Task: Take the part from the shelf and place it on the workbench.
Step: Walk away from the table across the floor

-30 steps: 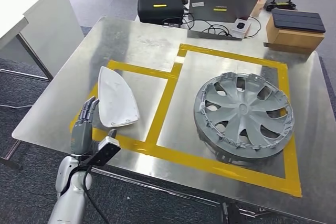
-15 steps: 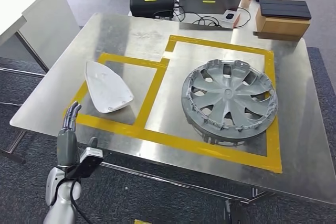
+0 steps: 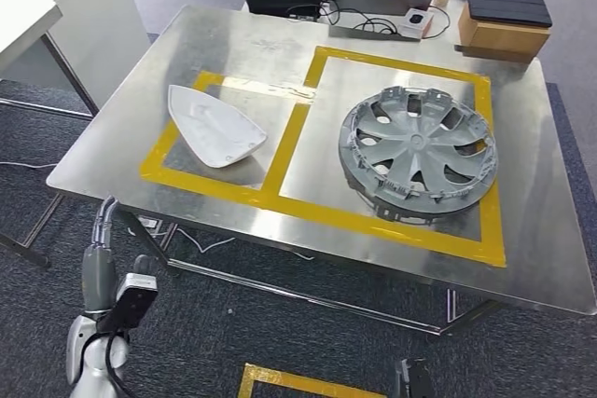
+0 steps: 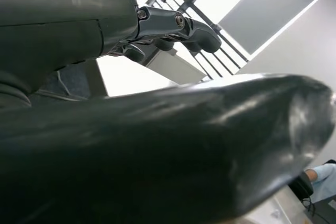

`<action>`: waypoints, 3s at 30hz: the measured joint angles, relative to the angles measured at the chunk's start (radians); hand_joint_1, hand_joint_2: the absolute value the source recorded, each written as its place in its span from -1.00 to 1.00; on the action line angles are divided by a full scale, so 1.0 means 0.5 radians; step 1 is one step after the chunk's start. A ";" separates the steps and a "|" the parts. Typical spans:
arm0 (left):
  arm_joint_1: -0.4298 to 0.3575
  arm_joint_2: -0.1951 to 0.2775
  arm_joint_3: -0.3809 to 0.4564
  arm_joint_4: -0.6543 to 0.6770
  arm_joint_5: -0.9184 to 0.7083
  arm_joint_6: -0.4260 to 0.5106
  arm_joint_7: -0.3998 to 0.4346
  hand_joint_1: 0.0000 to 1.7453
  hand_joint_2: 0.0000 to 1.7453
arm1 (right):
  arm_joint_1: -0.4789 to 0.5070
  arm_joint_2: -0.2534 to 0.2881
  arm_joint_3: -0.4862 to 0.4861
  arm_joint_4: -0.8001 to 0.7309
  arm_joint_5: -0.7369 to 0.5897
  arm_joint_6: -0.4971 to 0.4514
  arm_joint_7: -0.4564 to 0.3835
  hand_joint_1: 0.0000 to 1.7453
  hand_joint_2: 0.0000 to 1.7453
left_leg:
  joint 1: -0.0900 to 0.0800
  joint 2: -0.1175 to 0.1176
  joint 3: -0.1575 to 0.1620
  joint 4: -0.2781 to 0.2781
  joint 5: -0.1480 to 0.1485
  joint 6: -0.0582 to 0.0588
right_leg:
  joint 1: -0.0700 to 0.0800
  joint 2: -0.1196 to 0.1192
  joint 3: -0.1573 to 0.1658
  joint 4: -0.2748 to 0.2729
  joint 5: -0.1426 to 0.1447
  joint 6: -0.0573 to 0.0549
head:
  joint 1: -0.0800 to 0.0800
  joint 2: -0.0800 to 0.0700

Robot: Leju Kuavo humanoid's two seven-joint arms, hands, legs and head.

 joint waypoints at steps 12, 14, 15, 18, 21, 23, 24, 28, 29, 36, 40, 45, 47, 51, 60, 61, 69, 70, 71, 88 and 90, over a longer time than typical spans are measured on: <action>0.083 0.066 0.621 0.271 0.865 -0.338 -0.002 -1.00 -1.00 | 0.053 -0.006 -0.147 -0.012 -0.039 0.010 -0.112 -1.00 -1.00 | 0.011 -0.004 -0.169 0.500 -0.310 -0.122 | 0.019 -0.003 0.093 -0.423 0.136 -0.123 | -0.021 0.000; 0.077 0.079 0.778 0.401 0.914 -0.419 -0.002 -1.00 -1.00 | 0.067 -0.007 -0.169 -0.012 -0.028 0.007 -0.110 -1.00 -1.00 | 0.011 -0.004 -0.071 0.448 -0.231 -0.119 | 0.020 0.000 0.037 -0.420 0.177 -0.116 | -0.021 0.000; 0.072 0.085 0.843 0.461 0.919 -0.439 -0.002 -1.00 -1.00 | 0.070 -0.008 -0.179 -0.012 -0.024 0.005 -0.109 -1.00 -1.00 | 0.011 -0.005 0.030 0.325 -0.187 -0.114 | 0.020 0.001 0.014 -0.417 0.196 -0.110 | -0.022 0.000; 0.038 0.103 0.969 0.612 0.891 -0.444 -0.002 -1.00 -1.00 | 0.068 -0.010 -0.203 -0.012 -0.020 -0.006 -0.107 -1.00 -1.00 | 0.001 -0.014 0.284 -0.050 -0.182 -0.082 | 0.025 -0.006 -0.026 -0.418 0.250 -0.085 | -0.023 0.000; -0.027 0.139 1.082 0.902 0.804 -0.361 -0.002 -1.00 -1.00 | 0.072 0.001 -0.242 -0.012 -0.025 -0.041 -0.105 -1.00 -1.00 | -0.009 -0.011 0.273 -0.101 -0.155 -0.034 | 0.019 -0.006 -0.046 -0.429 0.285 -0.049 | -0.026 0.000; -0.090 0.175 1.160 1.176 0.718 -0.275 0.004 -1.00 -1.00 | 0.081 0.014 -0.272 -0.012 -0.027 -0.065 -0.094 -1.00 -1.00 | -0.002 -0.003 0.237 -0.109 -0.114 -0.001 | 0.016 -0.004 -0.096 -0.331 0.173 -0.029 | -0.022 0.000; -0.120 0.193 1.193 1.304 0.675 -0.240 0.024 -1.00 -1.00 | 0.083 0.020 -0.288 -0.012 -0.032 -0.068 -0.082 -1.00 -1.00 | 0.000 -0.002 0.216 -0.110 -0.094 0.009 | 0.013 -0.004 -0.135 -0.213 0.069 -0.022 | -0.017 0.000; -0.192 0.223 1.253 1.722 0.485 -0.190 0.313 -1.00 -1.00 | 0.086 0.026 -0.364 -0.012 -0.077 -0.047 0.019 -1.00 -1.00 | -0.001 0.002 0.120 -0.104 -0.017 0.010 | 0.011 -0.005 -0.159 0.166 -0.103 -0.007 | -0.004 0.000; -0.201 0.222 1.255 1.799 0.446 -0.198 0.397 -1.00 -1.00 | 0.087 0.026 -0.384 -0.012 -0.086 -0.040 0.039 -1.00 -1.00 | 0.000 0.003 0.099 -0.102 -0.002 0.005 | 0.011 -0.005 -0.078 0.091 -0.053 -0.006 | -0.003 0.000; -0.236 0.218 1.256 2.090 0.367 -0.229 0.595 -1.00 -1.00 | 0.078 0.035 -0.450 -0.012 -0.088 -0.016 0.075 -1.00 -1.00 | 0.001 0.002 0.021 -0.064 0.075 -0.064 | 0.020 0.000 0.268 -0.458 0.009 -0.058 | -0.007 0.000; -0.242 0.209 1.254 2.158 0.290 -0.202 0.700 -1.00 -1.00 | 0.072 0.041 -0.460 -0.011 -0.037 -0.024 0.096 -1.00 -1.00 | 0.005 -0.002 -0.083 0.272 -0.263 -0.099 | 0.015 -0.008 0.189 -0.455 0.093 -0.121 | -0.024 0.000; -0.257 0.137 1.254 2.193 0.266 -0.068 0.723 -1.00 -1.00 | 0.071 0.043 -0.460 -0.011 0.006 -0.046 0.118 -1.00 -1.00 | 0.005 0.006 0.047 0.404 -0.235 -0.096 | 0.019 -0.028 0.028 -0.435 0.212 -0.111 | -0.031 0.000; -0.278 0.113 1.254 2.198 0.265 -0.058 0.722 -1.00 -1.00 | 0.070 0.043 -0.460 -0.012 0.017 -0.057 0.121 -1.00 -1.00 | 0.001 0.051 0.273 0.106 -0.207 -0.088 | 0.026 -0.048 -0.019 -0.421 0.249 -0.095 | -0.036 0.000; -0.299 0.081 1.255 2.216 0.274 -0.080 0.716 -1.00 -1.00 | 0.073 0.043 -0.459 -0.012 0.040 -0.079 0.130 -1.00 -1.00 | -0.020 0.050 0.352 -0.112 -0.211 -0.024 | 0.017 -0.102 -0.057 -0.424 0.324 -0.051 | -0.033 0.000; -0.276 0.063 1.265 2.233 0.279 -0.118 0.669 -1.00 -1.00 | 0.085 0.044 -0.459 -0.010 0.080 -0.120 0.156 -1.00 -1.00 | -0.031 -0.092 0.091 -0.111 0.009 0.026 | 0.021 0.008 -0.041 0.104 0.053 -0.045 | -0.013 0.000; -0.277 0.060 1.269 2.234 0.291 -0.128 0.662 -1.00 -1.00 | 0.084 0.044 -0.459 -0.010 0.089 -0.125 0.161 -1.00 -1.00 | -0.032 -0.114 0.068 -0.109 0.031 0.020 | 0.023 0.052 0.079 -0.044 0.066 -0.058 | -0.013 0.000; -0.269 0.047 1.296 2.235 0.321 -0.150 0.641 -1.00 -1.00 | 0.080 0.053 -0.458 -0.007 0.113 -0.143 0.173 -1.00 -1.00 | -0.029 -0.122 -0.074 0.080 -0.044 -0.062 | 0.012 0.023 0.332 -0.505 -0.008 -0.128 | -0.027 0.000; -0.270 0.047 1.299 2.235 0.322 -0.150 0.641 -1.00 -1.00 | 0.084 0.053 -0.458 -0.007 0.112 -0.144 0.173 -1.00 -1.00 | -0.026 -0.080 -0.123 0.210 -0.141 -0.076 | 0.013 -0.003 0.319 -0.505 0.002 -0.133 | -0.035 0.000; -0.270 0.047 1.303 2.236 0.322 -0.150 0.641 -1.00 -1.00 | 0.089 0.053 -0.458 -0.007 0.113 -0.144 0.174 -1.00 -1.00 | -0.019 -0.054 -0.169 0.350 -0.218 -0.089 | 0.013 -0.035 0.306 -0.503 0.010 -0.132 | -0.040 0.000; -0.279 0.045 1.380 2.238 0.397 -0.215 0.638 -1.00 -1.00 | 0.087 0.060 -0.442 -0.007 0.204 -0.175 0.193 -1.00 -1.00 | -0.010 -0.076 0.114 -0.033 -0.059 0.026 | 0.007 -0.020 -0.050 0.190 -0.268 -0.020 | -0.017 0.000; -0.278 0.045 1.397 2.238 0.409 -0.235 0.638 -1.00 -1.00 | 0.088 0.060 -0.430 -0.007 0.220 -0.175 0.200 -1.00 -1.00 | -0.016 -0.133 0.110 -0.032 -0.049 0.025 | 0.012 -0.003 0.009 0.056 -0.156 -0.038 | -0.018 0.000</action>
